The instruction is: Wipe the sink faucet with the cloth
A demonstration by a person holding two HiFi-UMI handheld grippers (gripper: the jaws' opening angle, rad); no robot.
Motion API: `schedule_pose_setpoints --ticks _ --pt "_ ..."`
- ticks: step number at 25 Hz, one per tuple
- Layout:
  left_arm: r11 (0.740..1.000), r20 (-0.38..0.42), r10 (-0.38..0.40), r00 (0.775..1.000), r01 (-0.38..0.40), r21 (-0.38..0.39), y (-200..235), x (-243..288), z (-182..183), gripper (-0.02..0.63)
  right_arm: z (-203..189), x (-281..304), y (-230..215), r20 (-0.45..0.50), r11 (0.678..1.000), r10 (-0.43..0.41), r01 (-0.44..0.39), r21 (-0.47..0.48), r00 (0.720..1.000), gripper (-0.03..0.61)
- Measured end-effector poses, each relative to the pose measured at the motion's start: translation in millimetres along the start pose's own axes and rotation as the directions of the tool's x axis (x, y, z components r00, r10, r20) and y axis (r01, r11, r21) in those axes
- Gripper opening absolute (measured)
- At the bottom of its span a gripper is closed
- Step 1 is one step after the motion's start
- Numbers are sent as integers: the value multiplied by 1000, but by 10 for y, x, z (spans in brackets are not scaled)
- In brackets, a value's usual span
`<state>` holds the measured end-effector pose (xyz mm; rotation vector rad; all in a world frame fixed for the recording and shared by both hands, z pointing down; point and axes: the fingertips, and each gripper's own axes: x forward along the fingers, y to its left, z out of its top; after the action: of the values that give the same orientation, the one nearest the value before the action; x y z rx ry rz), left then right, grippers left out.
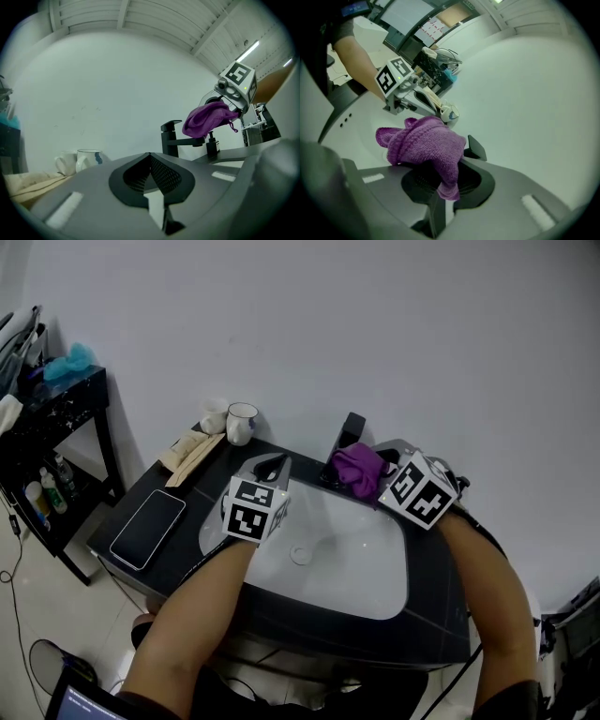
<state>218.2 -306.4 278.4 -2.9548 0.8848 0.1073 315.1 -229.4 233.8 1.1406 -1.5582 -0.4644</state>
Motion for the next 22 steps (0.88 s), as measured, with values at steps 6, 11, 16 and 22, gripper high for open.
schedule_pose_setpoints --ticks 6,11,16,22 --pt "1000 -2 -10 1000 10 -3 -25 6 -3 18 -233 373 -269 -66 990 -101 106 89 993 60" --pt "999 17 -45 999 45 -2 -105 21 45 18 -330 534 -456 -97 973 -147 161 167 984 60" --pt "998 25 -58 998 57 24 -135 47 64 18 -335 587 -487 -115 974 -148 165 157 982 60" --pt "999 22 -51 998 51 4 -112 30 54 18 -294 549 -337 -133 988 -118 130 85 984 60"
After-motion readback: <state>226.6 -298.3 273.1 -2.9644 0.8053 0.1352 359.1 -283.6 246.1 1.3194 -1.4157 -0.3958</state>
